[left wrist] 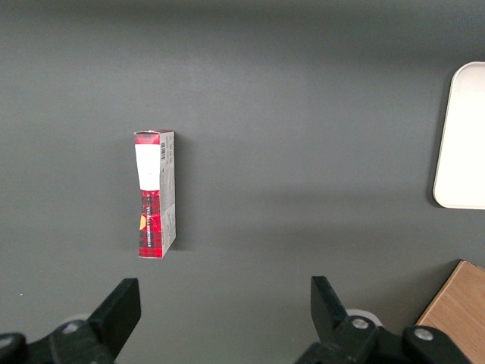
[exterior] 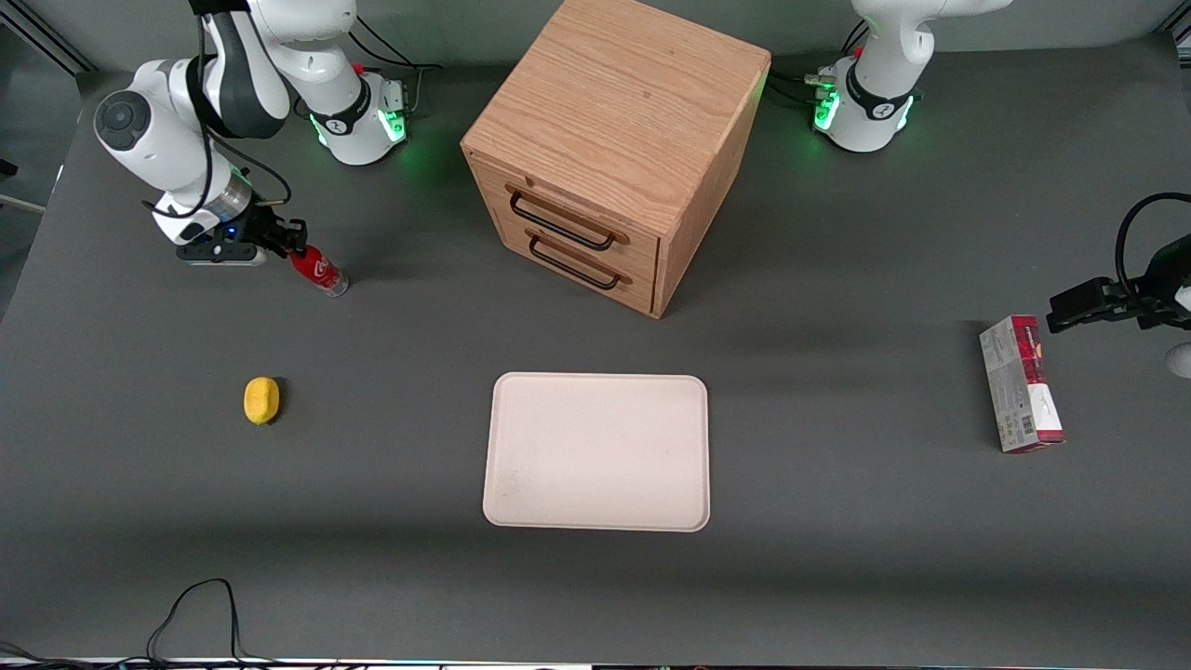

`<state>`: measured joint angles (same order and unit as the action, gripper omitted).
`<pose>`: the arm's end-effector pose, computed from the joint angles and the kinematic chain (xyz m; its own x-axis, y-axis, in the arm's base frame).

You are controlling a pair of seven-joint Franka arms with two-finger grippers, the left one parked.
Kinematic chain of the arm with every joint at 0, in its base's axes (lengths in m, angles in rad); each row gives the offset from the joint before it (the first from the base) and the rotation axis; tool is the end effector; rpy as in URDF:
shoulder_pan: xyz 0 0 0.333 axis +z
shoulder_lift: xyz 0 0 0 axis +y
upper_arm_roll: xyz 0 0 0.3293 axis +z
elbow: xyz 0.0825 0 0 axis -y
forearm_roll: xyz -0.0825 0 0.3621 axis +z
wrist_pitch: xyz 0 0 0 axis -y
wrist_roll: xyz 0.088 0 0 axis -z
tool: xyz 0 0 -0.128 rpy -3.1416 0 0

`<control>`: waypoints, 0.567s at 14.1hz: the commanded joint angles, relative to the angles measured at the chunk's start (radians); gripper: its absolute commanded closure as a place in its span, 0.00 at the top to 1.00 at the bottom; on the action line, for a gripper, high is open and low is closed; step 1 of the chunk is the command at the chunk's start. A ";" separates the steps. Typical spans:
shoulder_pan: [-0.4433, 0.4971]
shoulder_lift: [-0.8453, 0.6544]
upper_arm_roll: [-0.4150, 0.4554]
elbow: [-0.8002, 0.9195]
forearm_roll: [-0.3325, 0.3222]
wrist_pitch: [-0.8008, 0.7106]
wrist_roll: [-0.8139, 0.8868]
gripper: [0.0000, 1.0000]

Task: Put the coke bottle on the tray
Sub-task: 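Lift the gripped bottle off the table with the right gripper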

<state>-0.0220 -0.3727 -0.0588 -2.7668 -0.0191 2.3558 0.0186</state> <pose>0.3456 -0.0270 0.3288 0.9960 -0.0809 -0.0388 -0.0813 -0.9967 -0.0077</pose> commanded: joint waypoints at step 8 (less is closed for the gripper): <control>-0.035 0.257 0.042 0.630 0.007 -0.459 -0.011 0.00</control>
<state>-0.0466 -0.2281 -0.0497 -2.3557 -0.0191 2.0428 0.0159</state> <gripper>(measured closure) 0.678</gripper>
